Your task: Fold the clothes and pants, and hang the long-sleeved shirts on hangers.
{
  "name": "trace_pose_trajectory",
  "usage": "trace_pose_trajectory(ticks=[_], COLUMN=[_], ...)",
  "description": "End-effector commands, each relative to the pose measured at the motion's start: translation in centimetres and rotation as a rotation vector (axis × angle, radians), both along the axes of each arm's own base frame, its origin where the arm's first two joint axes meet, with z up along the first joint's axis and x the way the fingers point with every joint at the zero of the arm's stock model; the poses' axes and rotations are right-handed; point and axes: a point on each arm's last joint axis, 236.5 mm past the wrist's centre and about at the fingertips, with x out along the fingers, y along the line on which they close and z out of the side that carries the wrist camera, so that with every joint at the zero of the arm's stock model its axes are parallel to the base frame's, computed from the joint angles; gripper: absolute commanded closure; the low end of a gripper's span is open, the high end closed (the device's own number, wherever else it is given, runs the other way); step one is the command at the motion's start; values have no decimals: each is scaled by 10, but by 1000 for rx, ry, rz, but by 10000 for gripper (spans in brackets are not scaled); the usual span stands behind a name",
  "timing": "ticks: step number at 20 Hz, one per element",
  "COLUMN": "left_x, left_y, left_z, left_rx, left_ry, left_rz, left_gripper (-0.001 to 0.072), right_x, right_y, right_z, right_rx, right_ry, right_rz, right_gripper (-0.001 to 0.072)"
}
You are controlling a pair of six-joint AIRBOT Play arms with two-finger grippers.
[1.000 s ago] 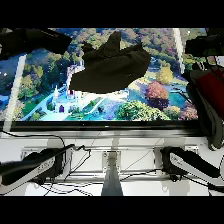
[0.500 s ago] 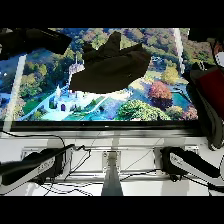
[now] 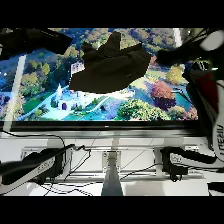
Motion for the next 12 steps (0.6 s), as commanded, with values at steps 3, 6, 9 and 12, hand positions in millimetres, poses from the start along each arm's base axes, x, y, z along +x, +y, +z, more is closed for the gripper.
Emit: trace_pose_trajectory(ticks=[3,6,9,12], left_x=[8,15,21,22], left_y=[1,0,-1,-1], left_z=[-14,-28,-41,-44], left_rx=[8,12,16,17], left_ry=[30,60,88,92], left_rz=[4,4,4,4], left_gripper=[17,17,17,17], right_x=[-55,-40,-19,-16], right_y=[116,155,164,157], right_z=[-121,-142,-156,-176], right_rx=[170,187,245,249], right_ry=[356,308,328,400], right_rz=[-89,-214,-426,-530], right_gripper=[188,183,202,235])
